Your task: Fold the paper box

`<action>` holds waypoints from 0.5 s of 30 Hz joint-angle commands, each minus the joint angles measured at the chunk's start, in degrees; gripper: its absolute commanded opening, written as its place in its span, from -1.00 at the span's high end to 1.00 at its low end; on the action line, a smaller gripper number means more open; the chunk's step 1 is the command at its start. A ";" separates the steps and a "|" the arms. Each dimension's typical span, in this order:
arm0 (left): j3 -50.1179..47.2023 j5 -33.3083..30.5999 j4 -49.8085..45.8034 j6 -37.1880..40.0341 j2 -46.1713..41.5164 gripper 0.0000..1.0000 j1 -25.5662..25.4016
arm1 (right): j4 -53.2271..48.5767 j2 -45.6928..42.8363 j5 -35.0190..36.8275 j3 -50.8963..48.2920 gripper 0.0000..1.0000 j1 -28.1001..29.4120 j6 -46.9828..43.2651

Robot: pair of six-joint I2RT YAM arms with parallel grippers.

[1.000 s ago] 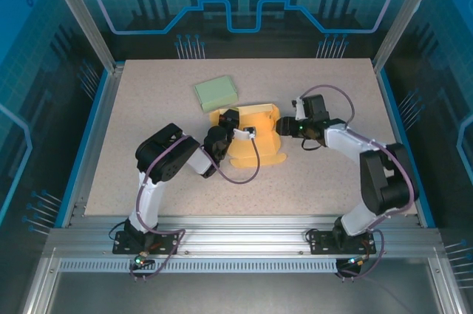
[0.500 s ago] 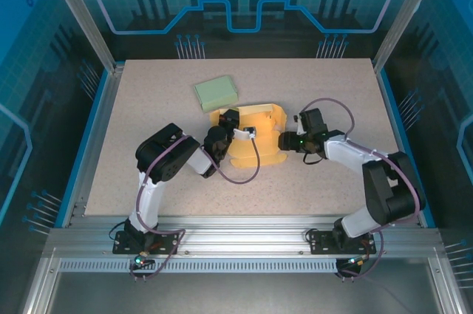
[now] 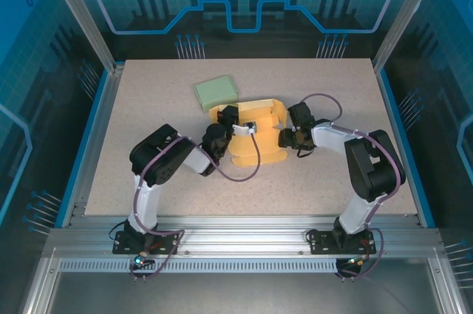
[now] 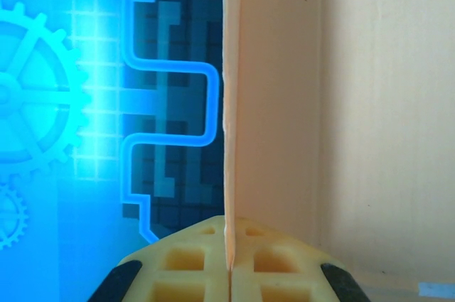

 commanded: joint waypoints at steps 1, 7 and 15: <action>-0.59 1.61 1.37 -2.90 -3.48 1.00 0.37 | -0.19 0.05 -0.20 0.09 -0.33 -1.48 1.42; -0.79 2.03 1.42 -1.05 -3.52 1.00 0.29 | 7.07 -10.23 -9.87 -6.26 -0.33 -3.60 -3.92; -1.24 2.51 1.42 0.03 -2.57 1.00 -0.04 | 9.50 -28.93 -20.01 -13.44 -0.31 -15.45 -6.10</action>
